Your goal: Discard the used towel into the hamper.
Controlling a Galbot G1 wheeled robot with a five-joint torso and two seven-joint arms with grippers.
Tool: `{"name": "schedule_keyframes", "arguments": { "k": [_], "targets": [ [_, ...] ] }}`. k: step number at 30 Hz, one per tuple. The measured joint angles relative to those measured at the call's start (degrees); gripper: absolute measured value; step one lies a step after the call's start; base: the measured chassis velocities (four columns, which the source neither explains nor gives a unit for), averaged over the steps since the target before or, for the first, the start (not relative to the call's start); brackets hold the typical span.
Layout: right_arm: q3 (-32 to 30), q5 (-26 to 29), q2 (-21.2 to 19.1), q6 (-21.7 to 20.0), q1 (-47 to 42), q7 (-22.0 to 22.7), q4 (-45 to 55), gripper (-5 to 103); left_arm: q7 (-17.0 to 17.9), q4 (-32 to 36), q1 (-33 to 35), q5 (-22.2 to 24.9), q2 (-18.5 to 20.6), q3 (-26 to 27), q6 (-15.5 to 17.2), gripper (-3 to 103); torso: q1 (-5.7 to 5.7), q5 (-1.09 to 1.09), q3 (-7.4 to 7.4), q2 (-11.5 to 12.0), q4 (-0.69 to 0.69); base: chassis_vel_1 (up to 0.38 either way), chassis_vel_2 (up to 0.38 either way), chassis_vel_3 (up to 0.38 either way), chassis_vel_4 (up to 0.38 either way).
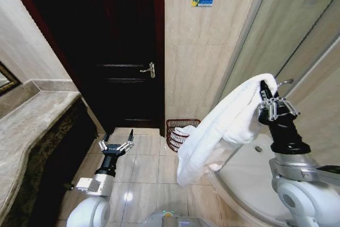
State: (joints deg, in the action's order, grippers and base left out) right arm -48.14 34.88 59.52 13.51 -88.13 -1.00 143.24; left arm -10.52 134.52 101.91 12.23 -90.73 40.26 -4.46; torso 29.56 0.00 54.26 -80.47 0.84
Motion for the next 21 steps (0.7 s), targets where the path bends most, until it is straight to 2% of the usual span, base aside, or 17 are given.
{"name": "schedule_keyframes", "arguments": {
  "k": [14, 21],
  "targets": [
    [3.0, -0.7, -1.4, -1.3, 2.2, 0.1, 0.0, 5, 0.0, 0.0, 0.0, 0.0, 0.0, 0.0, 0.0, 100, -0.01, 0.0, 0.0, 0.0, 0.0, 0.0, 0.0, 0.0, 0.0],
    [3.2, -0.7, -1.6, -1.3, 2.2, 0.1, 0.0, 5, 0.0, 0.0, 0.0, 0.0, 0.0, 0.0, 0.0, 100, 0.01, 0.0, 0.0, 0.0, 0.0, -0.085, 0.078, 0.077, -0.088]
  ]
}}
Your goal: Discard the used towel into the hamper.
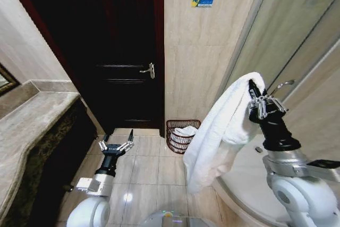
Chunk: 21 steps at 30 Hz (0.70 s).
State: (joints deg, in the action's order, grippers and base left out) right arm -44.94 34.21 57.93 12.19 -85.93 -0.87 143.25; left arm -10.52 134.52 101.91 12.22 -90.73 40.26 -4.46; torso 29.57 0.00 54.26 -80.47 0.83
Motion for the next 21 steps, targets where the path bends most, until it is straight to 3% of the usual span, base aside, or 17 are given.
{"name": "schedule_keyframes", "arguments": {
  "k": [8, 21],
  "targets": [
    [0.5, 0.0, 0.5, 0.2, -0.2, 0.1, 0.0, 5, 0.0, 0.0, 0.0, 0.0, 0.0, 0.0, 0.0, 100, 0.06, 0.0, 0.02, 0.0, 0.0, -0.102, 0.089, 0.096, -0.087],
    [0.7, -0.1, 1.1, 0.6, -0.5, -0.1, 0.0, 5, 0.0, 0.0, 0.0, 0.0, 0.0, 0.0, 0.0, 100, -0.03, 0.0, -0.01, 0.0, 0.01, -0.003, 0.004, 0.003, -0.003]
  ]
}}
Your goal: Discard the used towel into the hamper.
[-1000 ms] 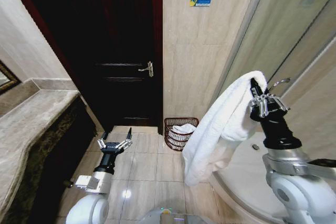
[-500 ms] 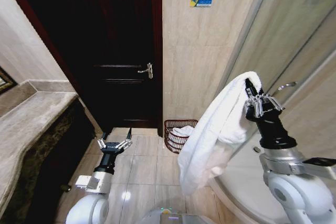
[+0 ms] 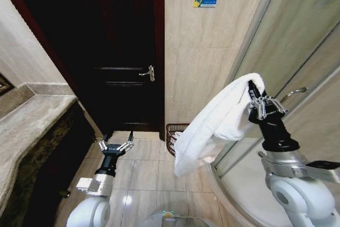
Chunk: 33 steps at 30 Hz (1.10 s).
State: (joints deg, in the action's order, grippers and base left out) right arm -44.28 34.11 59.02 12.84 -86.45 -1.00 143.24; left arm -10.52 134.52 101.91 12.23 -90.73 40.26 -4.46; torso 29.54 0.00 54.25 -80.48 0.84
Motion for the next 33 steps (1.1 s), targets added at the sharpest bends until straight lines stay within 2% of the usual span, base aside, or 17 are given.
{"name": "schedule_keyframes", "arguments": {
  "k": [33],
  "targets": [
    [0.2, -0.8, 1.0, 0.2, -0.5, -0.2, 0.0, 5, 0.0, 0.0, 0.0, 0.0, 0.0, 0.0, 0.0, 100, 0.03, 0.01, 0.01, 0.0, -0.03, 0.016, 0.018, 0.017, 0.016]
  ]
}}
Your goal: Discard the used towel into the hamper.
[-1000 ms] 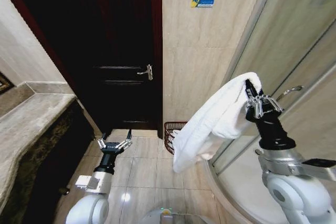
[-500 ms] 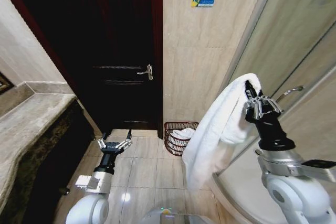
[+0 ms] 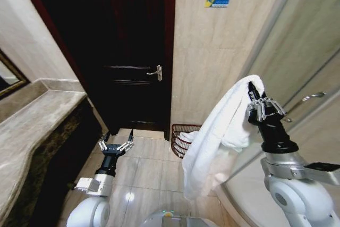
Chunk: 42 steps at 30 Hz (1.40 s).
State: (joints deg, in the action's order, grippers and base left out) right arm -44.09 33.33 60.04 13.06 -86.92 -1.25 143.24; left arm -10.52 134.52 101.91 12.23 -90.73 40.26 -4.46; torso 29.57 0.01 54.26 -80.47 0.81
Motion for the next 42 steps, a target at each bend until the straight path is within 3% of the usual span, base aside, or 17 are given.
{"name": "schedule_keyframes", "arguments": {
  "k": [25, 32, 42],
  "targets": [
    [0.0, -0.4, 0.3, 0.3, -0.6, -0.2, 0.0, 5, 0.0, 0.0, 0.0, 0.0, 0.0, 0.0, 0.0, 100, 0.0, -0.02, 0.0, 0.0, 0.06, -0.032, -0.03, -0.028, -0.029],
    [0.3, -1.0, 0.4, 0.1, -0.5, -0.1, 0.0, 5, 0.0, 0.0, 0.0, 0.0, 0.0, 0.0, 0.0, 100, 0.0, -0.01, 0.0, 0.0, 0.02, -0.022, -0.011, -0.015, -0.025],
    [0.5, -1.2, 0.8, 0.0, -0.3, 0.1, 0.0, 5, 0.0, 0.0, 0.0, 0.0, 0.0, 0.0, 0.0, 100, -0.01, -0.01, 0.0, 0.0, 0.03, 0.107, 0.097, -0.105, -0.11]
  ]
}}
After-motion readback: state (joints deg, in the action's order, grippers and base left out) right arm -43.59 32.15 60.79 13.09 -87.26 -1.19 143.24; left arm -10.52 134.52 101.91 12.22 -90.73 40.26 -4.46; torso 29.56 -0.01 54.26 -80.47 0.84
